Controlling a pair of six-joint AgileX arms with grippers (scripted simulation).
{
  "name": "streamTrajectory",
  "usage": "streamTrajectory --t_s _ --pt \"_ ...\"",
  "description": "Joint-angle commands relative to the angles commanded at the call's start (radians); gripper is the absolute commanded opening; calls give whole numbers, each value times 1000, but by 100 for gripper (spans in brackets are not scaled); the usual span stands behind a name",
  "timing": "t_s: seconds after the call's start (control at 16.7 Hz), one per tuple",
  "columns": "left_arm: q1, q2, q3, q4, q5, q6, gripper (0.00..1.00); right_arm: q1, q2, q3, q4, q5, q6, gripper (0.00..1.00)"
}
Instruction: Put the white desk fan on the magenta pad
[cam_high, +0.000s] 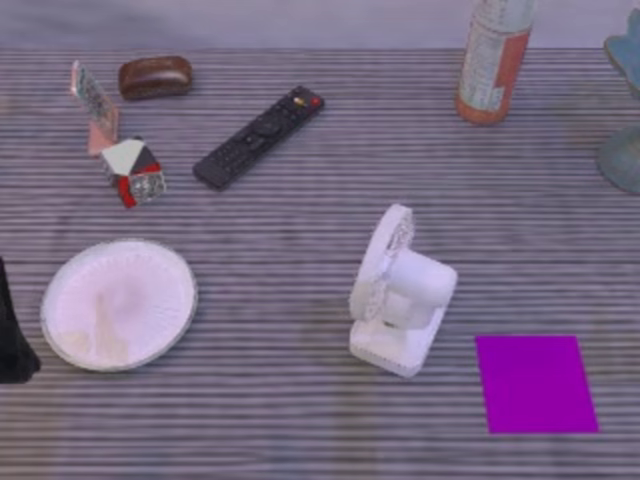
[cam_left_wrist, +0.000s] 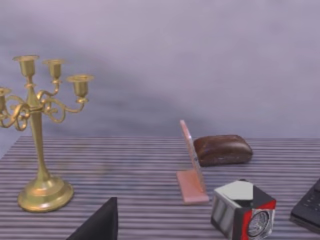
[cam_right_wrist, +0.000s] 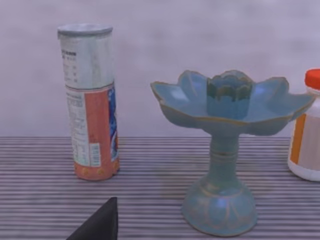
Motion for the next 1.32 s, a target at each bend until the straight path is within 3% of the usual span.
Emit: streamTrajectory --t_s 0.3,0.6,0.96,1.32 --pt "0 0 0 0 0 0 100 9 57 33 -49 12 9 100" --pt "0 0 0 0 0 0 100 56 326 227 -263 58 81 100" --pt "0 0 0 0 0 0 100 170 801 688 -607 100 289 100" --pt "0 0 0 0 0 0 100 335 1311 1292 -954 90 590 100"
